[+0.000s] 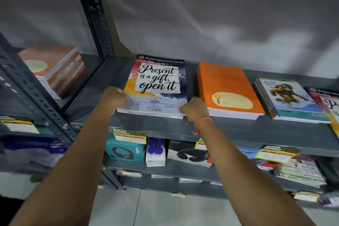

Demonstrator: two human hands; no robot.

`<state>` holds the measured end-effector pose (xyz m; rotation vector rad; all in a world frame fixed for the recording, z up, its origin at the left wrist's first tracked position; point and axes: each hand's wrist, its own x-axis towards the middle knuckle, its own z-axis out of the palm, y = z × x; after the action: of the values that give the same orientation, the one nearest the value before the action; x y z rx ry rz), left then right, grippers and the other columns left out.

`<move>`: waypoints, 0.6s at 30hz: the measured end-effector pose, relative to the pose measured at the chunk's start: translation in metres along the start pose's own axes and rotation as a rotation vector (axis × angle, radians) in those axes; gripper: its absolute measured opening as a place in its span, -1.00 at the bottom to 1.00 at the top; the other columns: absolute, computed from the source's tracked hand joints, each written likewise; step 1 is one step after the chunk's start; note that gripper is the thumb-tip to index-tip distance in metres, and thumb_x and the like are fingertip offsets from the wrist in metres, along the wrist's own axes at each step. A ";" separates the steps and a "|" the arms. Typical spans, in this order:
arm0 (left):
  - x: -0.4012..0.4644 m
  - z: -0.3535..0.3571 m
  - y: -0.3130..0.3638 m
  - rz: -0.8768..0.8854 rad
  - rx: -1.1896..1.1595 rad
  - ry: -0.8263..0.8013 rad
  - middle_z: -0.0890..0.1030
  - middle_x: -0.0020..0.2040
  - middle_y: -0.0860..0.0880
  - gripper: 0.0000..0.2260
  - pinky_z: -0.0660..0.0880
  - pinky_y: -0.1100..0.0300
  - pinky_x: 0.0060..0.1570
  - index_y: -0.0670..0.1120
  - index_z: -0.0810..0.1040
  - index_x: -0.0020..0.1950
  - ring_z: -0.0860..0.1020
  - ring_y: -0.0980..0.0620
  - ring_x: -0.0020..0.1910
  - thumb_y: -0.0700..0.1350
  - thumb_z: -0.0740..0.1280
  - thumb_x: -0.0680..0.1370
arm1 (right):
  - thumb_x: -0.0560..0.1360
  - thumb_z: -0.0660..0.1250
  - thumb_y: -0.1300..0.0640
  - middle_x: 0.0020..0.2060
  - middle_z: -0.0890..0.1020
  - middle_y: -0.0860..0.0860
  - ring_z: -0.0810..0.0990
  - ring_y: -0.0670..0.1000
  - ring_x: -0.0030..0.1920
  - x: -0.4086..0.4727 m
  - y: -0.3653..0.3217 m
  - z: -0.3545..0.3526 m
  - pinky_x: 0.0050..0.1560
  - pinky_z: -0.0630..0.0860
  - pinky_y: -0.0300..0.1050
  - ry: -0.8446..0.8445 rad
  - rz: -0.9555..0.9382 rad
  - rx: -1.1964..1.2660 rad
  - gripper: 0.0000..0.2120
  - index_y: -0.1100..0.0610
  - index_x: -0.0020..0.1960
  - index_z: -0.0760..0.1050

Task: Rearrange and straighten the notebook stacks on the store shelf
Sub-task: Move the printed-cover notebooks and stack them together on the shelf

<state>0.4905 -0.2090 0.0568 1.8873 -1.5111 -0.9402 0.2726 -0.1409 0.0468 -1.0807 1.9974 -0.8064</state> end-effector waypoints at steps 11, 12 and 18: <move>-0.027 0.036 0.052 0.182 0.524 0.169 0.50 0.12 -0.37 -0.77 0.38 -0.05 0.13 -0.33 0.53 0.02 0.41 -0.31 0.17 -0.26 0.28 0.41 | 0.49 0.19 0.22 0.01 0.62 0.24 0.59 0.27 0.02 -0.030 -0.004 -0.042 -0.18 0.42 -0.07 0.304 -0.373 -0.616 -0.80 0.27 0.04 0.51; -0.032 0.044 0.062 0.223 0.506 0.178 0.51 0.11 -0.36 -0.79 0.40 -0.04 0.11 -0.33 0.54 0.00 0.43 -0.31 0.15 -0.26 0.29 0.42 | 0.49 0.18 0.22 0.01 0.62 0.25 0.58 0.29 0.03 -0.029 -0.001 -0.052 -0.16 0.43 -0.06 0.326 -0.371 -0.600 -0.78 0.27 0.05 0.51; -0.104 0.137 0.145 0.534 0.282 0.126 0.56 0.00 -0.37 -0.77 0.46 0.01 -0.03 -0.30 0.60 -0.07 0.52 -0.31 0.00 -0.20 0.21 0.47 | 0.46 0.13 0.24 -0.01 0.63 0.27 0.60 0.29 -0.02 -0.021 0.044 -0.142 -0.19 0.37 -0.07 0.481 -0.295 -0.537 -0.76 0.27 -0.02 0.53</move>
<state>0.2817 -0.1382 0.1045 1.5482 -2.0042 -0.3741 0.1466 -0.0768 0.0963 -1.6366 2.5894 -0.7438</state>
